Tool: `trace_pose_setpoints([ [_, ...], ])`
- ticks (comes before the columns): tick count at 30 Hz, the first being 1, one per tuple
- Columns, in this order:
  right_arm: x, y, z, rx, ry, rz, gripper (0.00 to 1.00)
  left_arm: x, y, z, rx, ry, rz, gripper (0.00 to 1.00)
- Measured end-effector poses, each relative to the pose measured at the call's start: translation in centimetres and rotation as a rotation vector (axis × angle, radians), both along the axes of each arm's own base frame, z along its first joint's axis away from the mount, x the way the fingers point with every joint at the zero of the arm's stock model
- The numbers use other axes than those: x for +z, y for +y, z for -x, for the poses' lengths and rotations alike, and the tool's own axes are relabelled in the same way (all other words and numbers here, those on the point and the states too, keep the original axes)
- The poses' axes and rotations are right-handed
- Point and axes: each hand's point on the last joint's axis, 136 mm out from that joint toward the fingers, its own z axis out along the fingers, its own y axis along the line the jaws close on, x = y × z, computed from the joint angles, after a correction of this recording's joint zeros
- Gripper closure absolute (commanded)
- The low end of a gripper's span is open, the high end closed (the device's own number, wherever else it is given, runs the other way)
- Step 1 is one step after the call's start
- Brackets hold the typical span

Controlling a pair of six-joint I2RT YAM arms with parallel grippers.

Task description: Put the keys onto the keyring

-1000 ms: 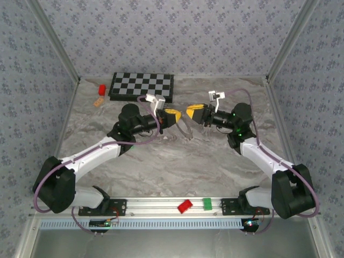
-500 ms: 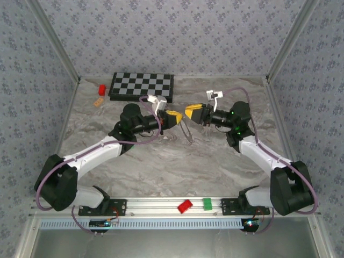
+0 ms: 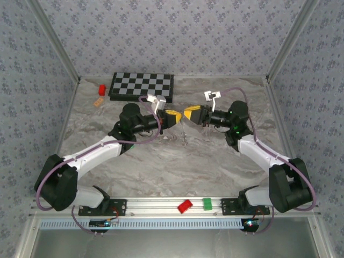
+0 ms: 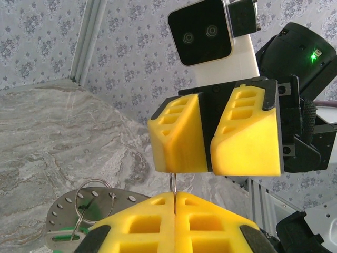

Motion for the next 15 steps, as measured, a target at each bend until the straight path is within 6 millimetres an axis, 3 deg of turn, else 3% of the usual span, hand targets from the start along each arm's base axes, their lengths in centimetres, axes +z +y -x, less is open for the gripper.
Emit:
trace_pose_setpoints([
  [15, -0.23, 0.09, -0.07, 0.003, 0.008, 0.002, 0.77, 0.10, 0.09, 0.03, -0.008, -0.003, 0.002, 1.00],
])
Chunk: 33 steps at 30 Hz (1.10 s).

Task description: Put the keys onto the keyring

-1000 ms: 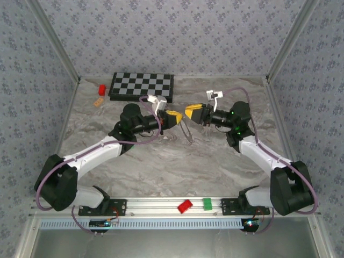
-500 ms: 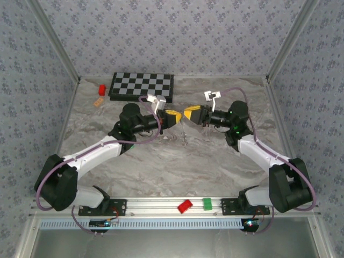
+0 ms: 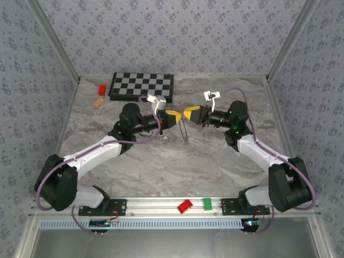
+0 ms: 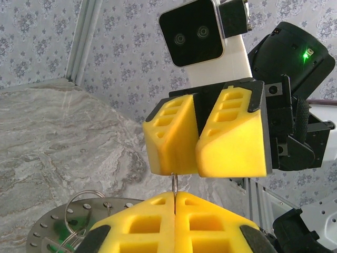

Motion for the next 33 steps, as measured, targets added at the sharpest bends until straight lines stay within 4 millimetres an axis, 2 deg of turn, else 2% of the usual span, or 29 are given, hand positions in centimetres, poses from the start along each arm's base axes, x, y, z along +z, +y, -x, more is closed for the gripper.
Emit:
trace_pose_setpoints([
  [15, 0.48, 0.18, 0.56, 0.028, 0.004, -0.015, 0.77, 0.59, 0.32, -0.39, 0.011, -0.022, 0.017, 1.00],
  [22, 0.96, 0.19, 0.79, 0.040, -0.001, -0.029, 0.83, 0.92, 0.24, -0.81, 0.013, -0.029, 0.026, 1.00],
  [33, 0.79, 0.45, 0.88, 0.048, 0.002, -0.028, 0.84, 1.01, 0.15, -0.74, 0.003, -0.024, 0.032, 1.00],
])
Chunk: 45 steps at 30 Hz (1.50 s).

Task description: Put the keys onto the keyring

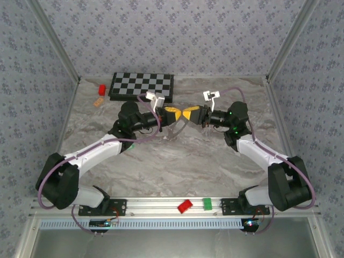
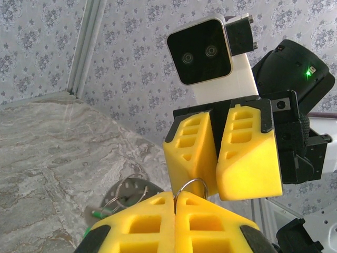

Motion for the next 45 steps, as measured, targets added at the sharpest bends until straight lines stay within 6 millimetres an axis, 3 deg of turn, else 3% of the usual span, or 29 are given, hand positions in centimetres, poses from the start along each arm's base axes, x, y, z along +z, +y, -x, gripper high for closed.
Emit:
trace_pose_setpoints([
  [13, -0.6, 0.0, -0.2, -0.009, -0.010, 0.020, 0.85, 0.1, 0.0, 0.1, -0.004, 0.003, 0.006, 1.00],
  [21, -1.0, 0.0, -0.5, -0.033, -0.023, 0.039, 1.00, 0.1, 0.0, 0.0, -0.004, 0.010, 0.008, 1.00],
  [33, -1.3, -0.2, -0.5, -0.058, -0.045, 0.067, 1.00, 0.0, -0.1, 0.1, -0.014, 0.029, 0.013, 1.00],
  [34, -1.4, -0.2, -0.5, -0.061, -0.047, 0.074, 1.00, -0.1, -0.1, 0.1, -0.016, 0.030, 0.012, 0.98],
  [38, -1.9, -0.3, -0.3, -0.058, -0.065, 0.100, 1.00, -0.2, -0.1, 0.0, -0.016, 0.044, 0.014, 0.54],
  [41, -2.5, -0.3, -0.2, -0.052, -0.059, 0.119, 1.00, -0.1, 0.2, -0.5, 0.005, 0.049, 0.017, 0.46],
  [45, -3.0, -0.5, -0.3, -0.054, -0.052, 0.134, 1.00, 0.6, 1.0, -1.0, 0.047, 0.035, 0.026, 0.46],
])
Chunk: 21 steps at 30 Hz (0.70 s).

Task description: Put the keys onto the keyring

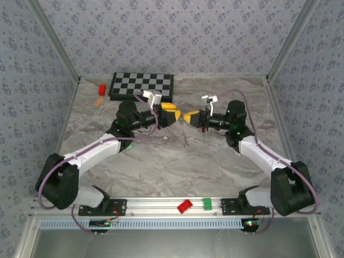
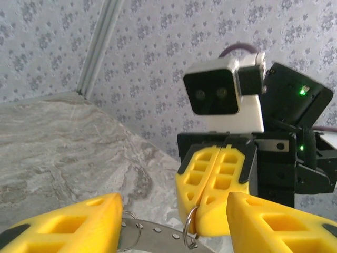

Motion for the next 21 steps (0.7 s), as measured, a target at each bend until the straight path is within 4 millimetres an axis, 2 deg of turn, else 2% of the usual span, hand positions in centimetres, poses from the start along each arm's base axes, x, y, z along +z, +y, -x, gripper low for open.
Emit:
trace_pose_setpoints([
  [2, -0.1, 0.0, 0.0, 0.000, -0.002, 0.004, 1.00, 0.9, 0.5, 0.1, 0.021, -0.020, 0.013, 0.50],
  [6, -0.2, 0.0, 0.0, 0.000, -0.006, 0.007, 1.00, 1.9, 1.0, 0.3, 0.033, -0.048, 0.027, 0.52],
  [21, -0.3, -0.3, 0.6, -0.003, -0.036, 0.038, 1.00, 0.3, 1.0, -0.2, 0.060, -0.012, -0.025, 0.50],
])
